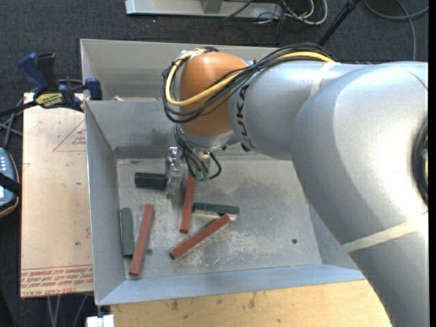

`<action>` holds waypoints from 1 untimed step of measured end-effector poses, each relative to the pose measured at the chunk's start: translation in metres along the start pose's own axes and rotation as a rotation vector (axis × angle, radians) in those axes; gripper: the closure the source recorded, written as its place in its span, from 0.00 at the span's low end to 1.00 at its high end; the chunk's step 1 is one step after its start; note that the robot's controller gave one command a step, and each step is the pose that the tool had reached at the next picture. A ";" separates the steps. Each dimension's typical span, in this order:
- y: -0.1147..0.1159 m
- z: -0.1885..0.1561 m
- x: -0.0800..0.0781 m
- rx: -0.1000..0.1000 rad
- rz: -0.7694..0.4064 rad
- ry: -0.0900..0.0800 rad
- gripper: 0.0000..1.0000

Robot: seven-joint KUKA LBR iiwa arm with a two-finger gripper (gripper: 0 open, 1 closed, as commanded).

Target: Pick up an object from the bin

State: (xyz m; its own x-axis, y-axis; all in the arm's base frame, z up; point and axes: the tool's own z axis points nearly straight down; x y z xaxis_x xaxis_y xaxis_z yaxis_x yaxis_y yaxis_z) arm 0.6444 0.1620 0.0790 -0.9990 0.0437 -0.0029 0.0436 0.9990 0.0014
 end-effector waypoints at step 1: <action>0.000 0.000 0.000 0.000 0.000 0.000 1.00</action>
Offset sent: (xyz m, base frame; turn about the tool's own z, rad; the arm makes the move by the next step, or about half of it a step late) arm 0.0001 -0.0001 0.0056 0.0000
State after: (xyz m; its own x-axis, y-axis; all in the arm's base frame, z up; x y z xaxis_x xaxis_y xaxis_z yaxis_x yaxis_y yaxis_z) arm 0.6443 0.1621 0.0790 -0.9990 0.0438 -0.0028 0.0438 0.9990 0.0017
